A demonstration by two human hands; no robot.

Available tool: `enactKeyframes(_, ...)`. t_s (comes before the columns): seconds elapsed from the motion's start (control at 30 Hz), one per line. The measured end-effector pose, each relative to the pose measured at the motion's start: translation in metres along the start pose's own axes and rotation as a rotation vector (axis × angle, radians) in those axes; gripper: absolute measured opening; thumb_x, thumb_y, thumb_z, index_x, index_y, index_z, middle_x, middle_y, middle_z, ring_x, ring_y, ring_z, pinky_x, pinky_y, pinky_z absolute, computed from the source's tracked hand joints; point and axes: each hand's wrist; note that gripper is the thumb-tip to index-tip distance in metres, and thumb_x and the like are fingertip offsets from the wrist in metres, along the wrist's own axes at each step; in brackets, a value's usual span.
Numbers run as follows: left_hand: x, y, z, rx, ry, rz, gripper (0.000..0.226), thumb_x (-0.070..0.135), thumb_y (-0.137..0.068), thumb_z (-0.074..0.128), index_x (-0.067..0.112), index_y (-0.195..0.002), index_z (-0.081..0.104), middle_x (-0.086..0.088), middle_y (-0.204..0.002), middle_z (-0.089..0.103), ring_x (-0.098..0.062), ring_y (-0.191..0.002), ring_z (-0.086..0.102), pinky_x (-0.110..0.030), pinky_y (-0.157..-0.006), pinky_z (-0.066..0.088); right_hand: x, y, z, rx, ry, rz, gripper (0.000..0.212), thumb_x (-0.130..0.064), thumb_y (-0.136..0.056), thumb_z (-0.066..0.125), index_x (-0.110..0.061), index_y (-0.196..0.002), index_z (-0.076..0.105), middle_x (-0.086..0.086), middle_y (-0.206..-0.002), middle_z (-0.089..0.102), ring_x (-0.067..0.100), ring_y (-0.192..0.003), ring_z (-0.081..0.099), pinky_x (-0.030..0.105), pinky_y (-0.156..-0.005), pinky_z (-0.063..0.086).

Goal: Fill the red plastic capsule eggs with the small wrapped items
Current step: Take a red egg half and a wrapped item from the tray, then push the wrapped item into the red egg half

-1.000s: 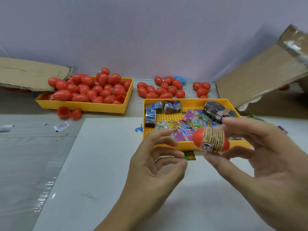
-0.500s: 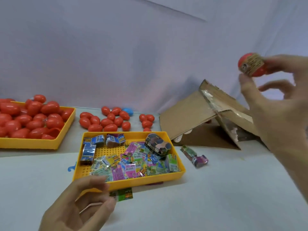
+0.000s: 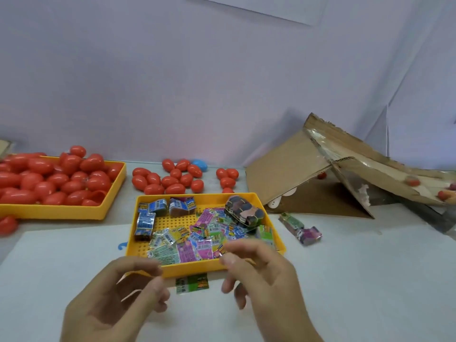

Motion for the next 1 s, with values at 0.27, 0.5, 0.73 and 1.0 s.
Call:
enactKeyframes(0.27,0.020,-0.100,-0.072,0.325,-0.579,0.200,0.026,0.007,-0.089,0.070,0.028,-0.103,0.069,0.007,-0.105,0.066,-0.009,-0.099,0.060,-0.011,-0.081,0.047,0.033,0.015,0.033,-0.179,0.038,0.062,0.036,-0.004,-0.082,0.074,-0.040,-0.083,0.074,0.004,-0.075,0.071,0.017,-0.044,0.057,0.019,-0.044,0.042)
enactKeyframes(0.5,0.014,-0.222,-0.082,-0.127,-1.372,0.021,0.046,0.028,-0.099,0.053,0.019,-0.144,0.052,-0.016,-0.139,0.057,-0.037,-0.129,0.048,-0.048,-0.109,0.038,0.034,0.010,0.032,-0.233,-0.011,0.120,0.020,0.000,-0.083,0.071,-0.020,-0.082,0.074,0.010,-0.067,0.069,0.014,-0.046,0.057,0.020,-0.046,0.046)
enactKeyframes(0.73,-0.019,-0.247,-0.040,-0.035,-1.546,0.275,0.020,0.023,-0.095,0.062,0.019,-0.112,0.073,-0.008,-0.115,0.072,-0.033,-0.115,0.051,-0.039,-0.092,0.041,0.034,0.006,0.025,-0.224,-0.083,0.135,0.018,0.001,-0.085,0.069,-0.017,-0.083,0.073,0.012,-0.063,0.068,0.014,-0.044,0.055,0.019,-0.045,0.044)
enactKeyframes(1.0,0.020,-0.144,-0.011,-0.039,-0.661,0.428,0.040,0.027,-0.076,0.087,0.016,-0.110,0.068,-0.003,-0.100,0.071,-0.015,-0.092,0.066,-0.023,-0.080,0.053,0.032,0.004,0.024,-0.295,-0.122,0.126,0.013,-0.016,-0.091,0.068,-0.022,-0.081,0.073,0.006,-0.064,0.068,0.012,-0.046,0.054,0.016,-0.047,0.041)
Point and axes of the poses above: each hand's wrist, its own y-axis away from the middle knuckle, its own z-axis out of the palm, x = y × z
